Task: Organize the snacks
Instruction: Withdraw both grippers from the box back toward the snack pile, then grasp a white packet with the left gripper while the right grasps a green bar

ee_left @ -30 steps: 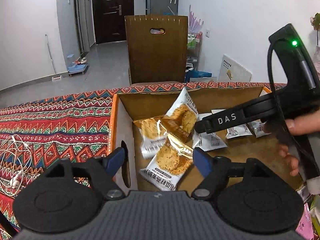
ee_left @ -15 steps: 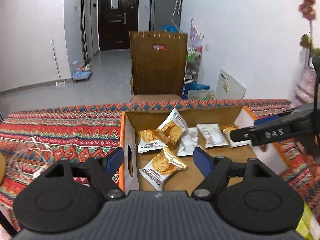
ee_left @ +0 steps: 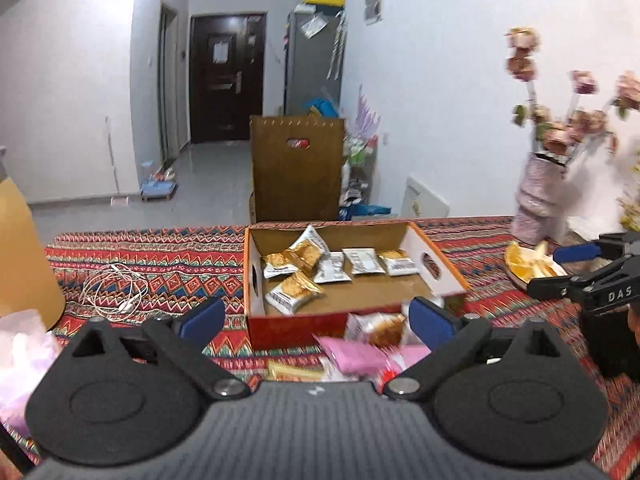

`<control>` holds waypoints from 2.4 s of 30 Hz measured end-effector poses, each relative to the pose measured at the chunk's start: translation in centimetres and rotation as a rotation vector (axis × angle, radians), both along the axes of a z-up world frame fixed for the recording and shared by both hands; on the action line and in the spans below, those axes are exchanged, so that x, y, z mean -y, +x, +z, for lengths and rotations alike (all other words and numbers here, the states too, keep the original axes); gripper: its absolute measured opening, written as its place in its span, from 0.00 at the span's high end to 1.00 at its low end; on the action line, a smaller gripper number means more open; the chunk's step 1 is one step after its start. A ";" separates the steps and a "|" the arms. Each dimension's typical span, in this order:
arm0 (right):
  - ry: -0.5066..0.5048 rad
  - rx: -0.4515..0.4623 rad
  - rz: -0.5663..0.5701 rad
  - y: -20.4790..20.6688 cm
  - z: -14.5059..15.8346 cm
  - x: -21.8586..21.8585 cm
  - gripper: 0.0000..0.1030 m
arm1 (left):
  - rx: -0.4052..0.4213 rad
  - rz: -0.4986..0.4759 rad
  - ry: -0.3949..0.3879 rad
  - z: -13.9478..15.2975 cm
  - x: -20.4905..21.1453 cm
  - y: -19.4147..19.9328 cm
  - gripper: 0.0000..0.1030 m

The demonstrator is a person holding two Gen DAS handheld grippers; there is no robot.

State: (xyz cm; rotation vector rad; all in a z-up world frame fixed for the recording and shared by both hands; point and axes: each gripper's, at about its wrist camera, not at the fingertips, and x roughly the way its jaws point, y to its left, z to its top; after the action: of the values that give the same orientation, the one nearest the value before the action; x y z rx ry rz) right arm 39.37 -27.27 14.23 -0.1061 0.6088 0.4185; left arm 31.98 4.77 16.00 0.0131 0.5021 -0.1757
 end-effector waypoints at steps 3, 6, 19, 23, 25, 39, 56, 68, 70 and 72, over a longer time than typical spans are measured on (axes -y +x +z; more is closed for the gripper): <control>0.016 0.073 -0.002 -5.1 -0.3 1.5 0.07 | 0.065 0.007 0.014 -0.9 0.3 -5.0 0.01; 0.050 0.128 -0.018 -10.4 -1.4 3.2 0.02 | 0.123 0.014 0.000 -2.3 0.6 -9.8 0.00; 0.003 0.196 -0.113 -27.2 -10.2 5.7 0.00 | 0.076 0.108 0.072 -10.8 1.3 -21.5 0.00; 0.036 0.161 -0.142 -29.5 -13.0 5.7 0.00 | 0.047 0.129 0.079 -11.5 0.5 -22.3 0.00; 0.044 0.136 -0.152 -29.8 -13.9 5.7 0.00 | 0.032 0.129 0.074 -11.8 0.3 -22.3 0.00; 0.037 0.077 -0.131 -24.2 -14.9 4.1 0.01 | -0.034 0.150 0.080 -13.3 0.1 -17.7 0.00; -0.020 0.014 -0.124 -7.1 -14.8 1.3 0.37 | -0.023 -0.039 0.154 -14.5 3.9 0.4 0.29; -0.043 -0.031 -0.126 2.0 -17.1 0.0 0.51 | -0.138 -0.122 0.179 -18.0 5.2 10.1 0.61; -0.035 -0.044 -0.109 2.2 -17.2 -0.2 0.57 | -0.139 -0.115 0.182 -17.8 5.2 9.8 0.63; -0.059 -0.036 -0.083 1.8 -17.3 -0.8 0.57 | -0.136 -0.095 0.182 -17.2 4.8 9.1 0.63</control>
State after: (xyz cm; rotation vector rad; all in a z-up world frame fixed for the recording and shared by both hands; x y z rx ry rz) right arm 41.17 -26.47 -3.11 -0.1295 0.6584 0.3229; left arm 41.05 -0.05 -1.19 0.2041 0.6522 -0.2245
